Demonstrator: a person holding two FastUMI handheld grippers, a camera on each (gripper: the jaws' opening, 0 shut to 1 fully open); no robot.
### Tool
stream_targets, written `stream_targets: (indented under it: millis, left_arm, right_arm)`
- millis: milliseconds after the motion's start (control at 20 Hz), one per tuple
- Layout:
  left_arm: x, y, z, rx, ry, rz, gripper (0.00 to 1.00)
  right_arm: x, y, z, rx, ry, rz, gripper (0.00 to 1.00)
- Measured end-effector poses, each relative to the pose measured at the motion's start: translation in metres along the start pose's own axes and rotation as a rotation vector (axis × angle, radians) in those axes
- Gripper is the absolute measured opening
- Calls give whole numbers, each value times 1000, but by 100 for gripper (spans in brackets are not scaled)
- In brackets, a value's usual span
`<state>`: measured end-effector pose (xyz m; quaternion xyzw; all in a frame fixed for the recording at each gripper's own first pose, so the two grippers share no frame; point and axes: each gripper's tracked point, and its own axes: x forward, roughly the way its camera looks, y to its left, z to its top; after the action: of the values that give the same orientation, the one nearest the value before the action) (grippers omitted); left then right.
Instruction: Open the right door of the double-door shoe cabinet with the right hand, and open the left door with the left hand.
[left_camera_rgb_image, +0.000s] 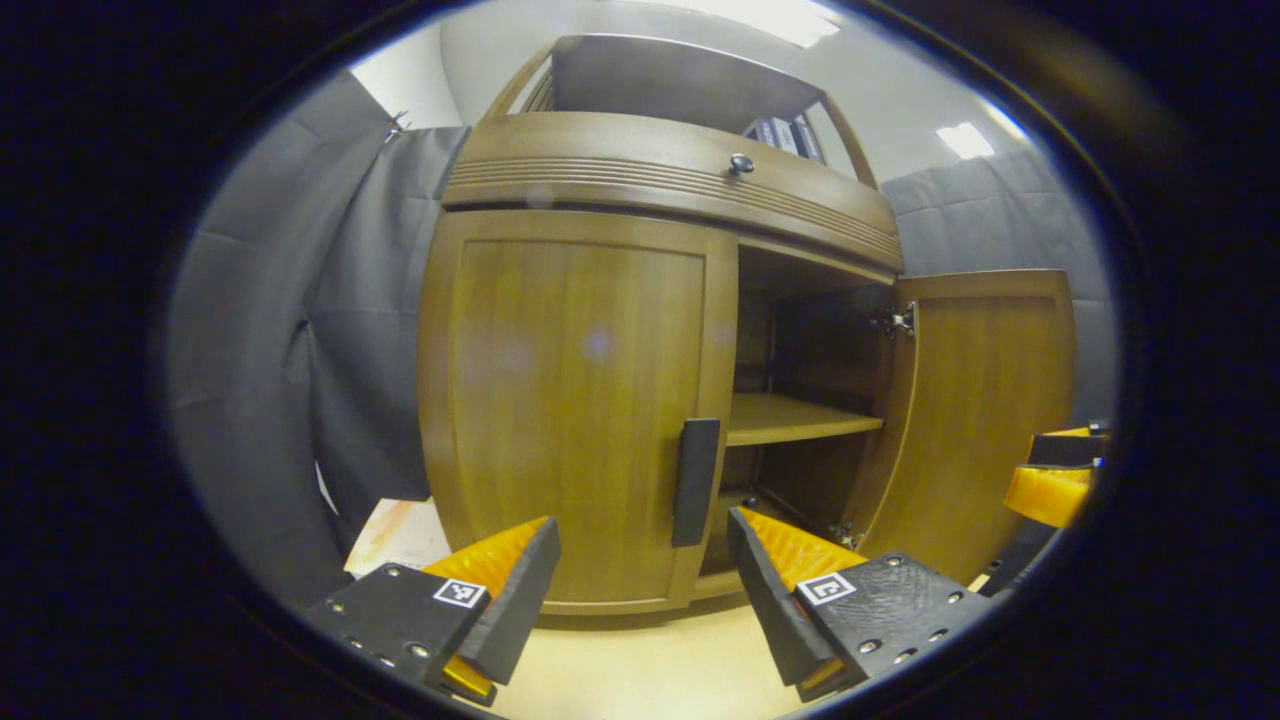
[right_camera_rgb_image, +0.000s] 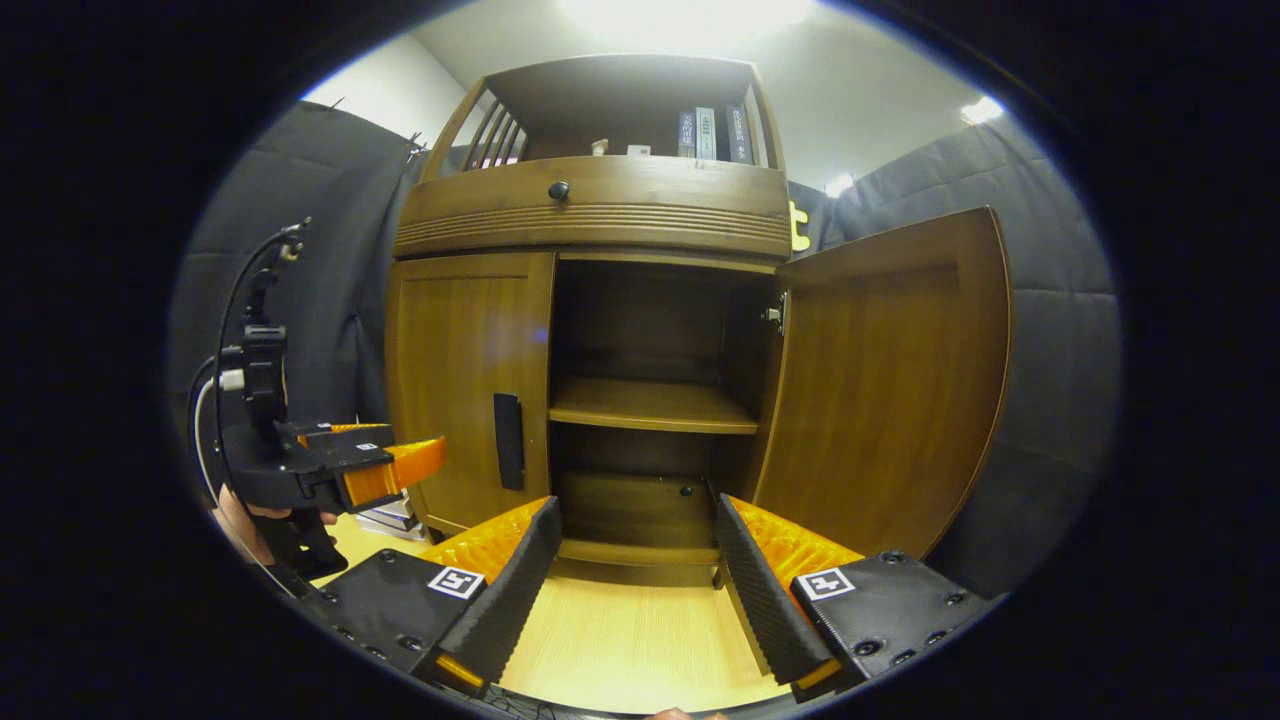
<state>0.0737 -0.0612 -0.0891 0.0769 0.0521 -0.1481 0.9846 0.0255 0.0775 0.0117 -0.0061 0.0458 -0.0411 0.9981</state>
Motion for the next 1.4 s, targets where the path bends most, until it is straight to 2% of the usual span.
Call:
stream_targets:
  millis: [400, 700, 750, 900, 1000, 1050, 1100, 1250, 1400]
  left_arm:
    - [68, -29, 14, 7, 0, 26, 98]
    - [112, -48, 4, 20, 22, 33, 97]
    - [117, -47, 2, 25, 26, 56, 97]
    - [125, -50, -9, 18, 43, 51, 75]
    - [125, -41, -7, 31, 34, 96, 61]
    - [128, -42, -9, 29, 39, 81, 53]
    - [126, -45, -10, 25, 44, 74, 55]
    - [123, -37, -8, 18, 33, 116, 46]
    - [129, -37, -8, 36, 21, 110, 36]
  right_arm:
    - [47, -24, 19, -17, -68, 33, 97]
    - [72, -37, 20, -40, -82, 75, 97]
    - [75, -39, 23, -42, -87, 78, 97]
    - [79, -38, 21, -40, -89, 95, 97]
    - [83, -37, 18, -43, -77, 114, 98]
    - [86, -36, 17, -44, -73, 125, 98]
    - [86, -35, 19, -42, -74, 131, 97]
    - [91, -35, 16, -40, -73, 147, 97]
    - [94, -35, 17, -50, -68, 154, 97]
